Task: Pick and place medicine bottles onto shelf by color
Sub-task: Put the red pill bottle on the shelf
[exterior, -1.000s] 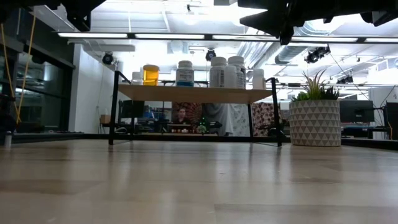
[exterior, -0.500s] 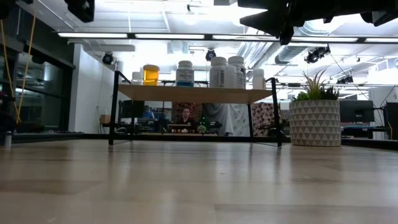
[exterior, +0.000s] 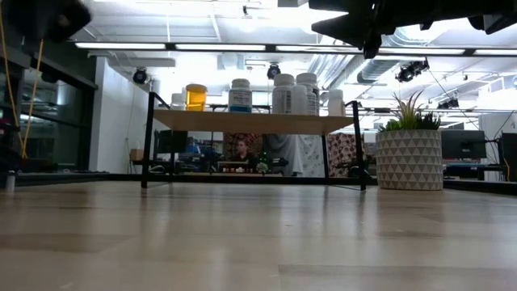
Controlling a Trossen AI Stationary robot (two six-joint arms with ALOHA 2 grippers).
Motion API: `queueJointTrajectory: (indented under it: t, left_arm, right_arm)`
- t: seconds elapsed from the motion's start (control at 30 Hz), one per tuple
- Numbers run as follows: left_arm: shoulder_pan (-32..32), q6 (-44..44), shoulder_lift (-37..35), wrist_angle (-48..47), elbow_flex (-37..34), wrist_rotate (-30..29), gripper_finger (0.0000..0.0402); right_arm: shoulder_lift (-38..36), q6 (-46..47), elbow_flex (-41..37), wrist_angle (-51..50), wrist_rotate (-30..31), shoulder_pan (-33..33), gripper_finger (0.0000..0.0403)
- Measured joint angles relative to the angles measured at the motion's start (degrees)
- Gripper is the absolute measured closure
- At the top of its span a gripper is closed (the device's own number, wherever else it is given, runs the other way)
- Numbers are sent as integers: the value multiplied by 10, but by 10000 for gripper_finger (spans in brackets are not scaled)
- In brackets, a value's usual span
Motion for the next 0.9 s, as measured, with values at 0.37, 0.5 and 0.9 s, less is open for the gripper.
queueJointTrajectory:
  t: [0.37, 0.5, 0.9]
  left_arm:
    - [-70, -44, 120, -21, 6, 22, 167]
    - [-80, -64, 146, -21, 6, 35, 167]
    - [-83, -104, 207, -20, 6, 79, 167]
  right_arm:
    - [0, 0, 0, 0, 0, 0, 187]
    - [0, 0, 0, 0, 0, 0, 187]
    - [0, 0, 0, 0, 0, 0, 187]
